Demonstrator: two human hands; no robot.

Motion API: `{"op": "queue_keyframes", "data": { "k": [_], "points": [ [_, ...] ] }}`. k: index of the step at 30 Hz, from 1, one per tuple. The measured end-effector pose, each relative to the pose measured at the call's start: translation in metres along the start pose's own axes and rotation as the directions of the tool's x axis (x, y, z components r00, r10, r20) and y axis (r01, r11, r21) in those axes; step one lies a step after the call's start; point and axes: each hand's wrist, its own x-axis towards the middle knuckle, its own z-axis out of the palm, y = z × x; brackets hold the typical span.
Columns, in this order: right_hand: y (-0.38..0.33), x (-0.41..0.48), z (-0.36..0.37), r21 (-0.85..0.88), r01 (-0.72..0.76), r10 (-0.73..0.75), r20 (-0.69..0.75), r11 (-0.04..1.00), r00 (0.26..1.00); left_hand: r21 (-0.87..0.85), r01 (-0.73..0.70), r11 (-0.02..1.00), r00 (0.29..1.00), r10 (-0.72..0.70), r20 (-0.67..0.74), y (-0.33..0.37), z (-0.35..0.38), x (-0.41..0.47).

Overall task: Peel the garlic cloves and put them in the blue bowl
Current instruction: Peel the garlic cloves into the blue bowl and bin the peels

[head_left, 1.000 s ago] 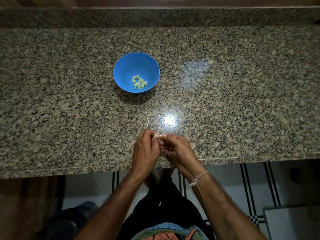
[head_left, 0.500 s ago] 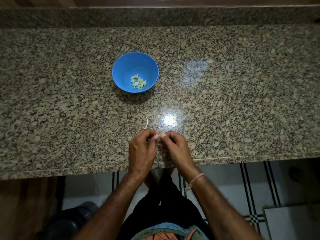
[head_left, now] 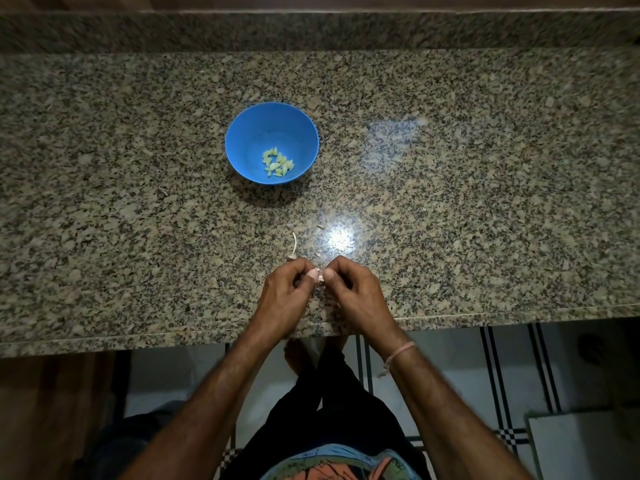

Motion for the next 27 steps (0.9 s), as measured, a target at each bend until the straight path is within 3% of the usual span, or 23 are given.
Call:
{"op": "queue_keyframes", "data": {
  "k": [2, 4, 6, 7, 9, 12, 15, 17, 18, 19, 21, 23, 25, 27],
  "points": [
    [-0.004, 0.001, -0.001, 0.243, -0.169, 0.151, 0.089, 0.955, 0.984, 0.075, -0.092, 0.993, 0.993, 0.097, -0.067, -0.001, 0.007, -0.001],
    [-0.007, 0.002, -0.003, 0.447, -0.332, 0.263, 0.210, 0.831, 0.942, 0.234, -0.227, 0.945, 0.957, 0.261, -0.127, -0.002, 0.013, -0.002],
    [-0.007, 0.001, -0.002, 0.484, -0.374, 0.300, 0.225, 0.791, 0.927, 0.354, -0.296, 0.887, 0.925, 0.359, -0.127, -0.005, 0.016, -0.001],
    [-0.005, 0.000, 0.000, 0.452, -0.343, 0.293, 0.179, 0.823, 0.939, 0.357, -0.285, 0.890, 0.928, 0.349, -0.129, -0.006, 0.017, 0.000],
    [-0.001, -0.003, 0.006, 0.308, -0.208, 0.208, 0.033, 0.928, 0.978, 0.244, -0.185, 0.952, 0.969, 0.218, -0.119, -0.005, 0.017, -0.001],
    [0.004, -0.006, 0.010, 0.028, 0.019, -0.015, -0.139, 0.999, 0.990, -0.050, 0.086, 0.995, 0.996, -0.084, 0.044, -0.001, 0.014, -0.001],
    [0.004, -0.002, 0.009, -0.148, 0.131, -0.160, -0.202, 0.980, 0.966, -0.382, 0.370, 0.847, 0.925, -0.300, 0.232, 0.002, 0.016, 0.001],
    [0.006, 0.000, 0.011, -0.214, 0.171, -0.220, -0.233, 0.962, 0.947, -0.567, 0.464, 0.681, 0.886, -0.364, 0.288, 0.003, 0.020, 0.003],
    [0.006, 0.000, 0.012, -0.222, 0.172, -0.225, -0.242, 0.960, 0.944, -0.595, 0.471, 0.652, 0.881, -0.380, 0.281, 0.005, 0.023, 0.003],
    [0.004, -0.001, 0.014, -0.208, 0.154, -0.205, -0.251, 0.966, 0.946, -0.537, 0.436, 0.723, 0.899, -0.376, 0.223, 0.005, 0.025, 0.002],
    [-0.001, -0.002, 0.016, -0.078, 0.018, -0.037, -0.251, 0.997, 0.967, -0.144, 0.231, 0.962, 0.973, -0.232, 0.012, 0.002, 0.027, -0.002],
    [-0.008, 0.000, 0.013, 0.204, -0.235, 0.259, -0.102, 0.951, 0.960, 0.247, -0.024, 0.969, 0.990, 0.058, -0.132, -0.003, 0.028, -0.005],
    [-0.013, 0.000, 0.010, 0.371, -0.373, 0.388, 0.037, 0.851, 0.921, 0.313, -0.105, 0.944, 0.977, 0.156, -0.143, -0.005, 0.026, -0.006],
    [-0.012, 0.000, 0.010, 0.259, -0.252, 0.280, -0.079, 0.932, 0.957, 0.113, 0.006, 0.994, 0.996, 0.005, -0.093, -0.003, 0.023, -0.003]
  ]
}}
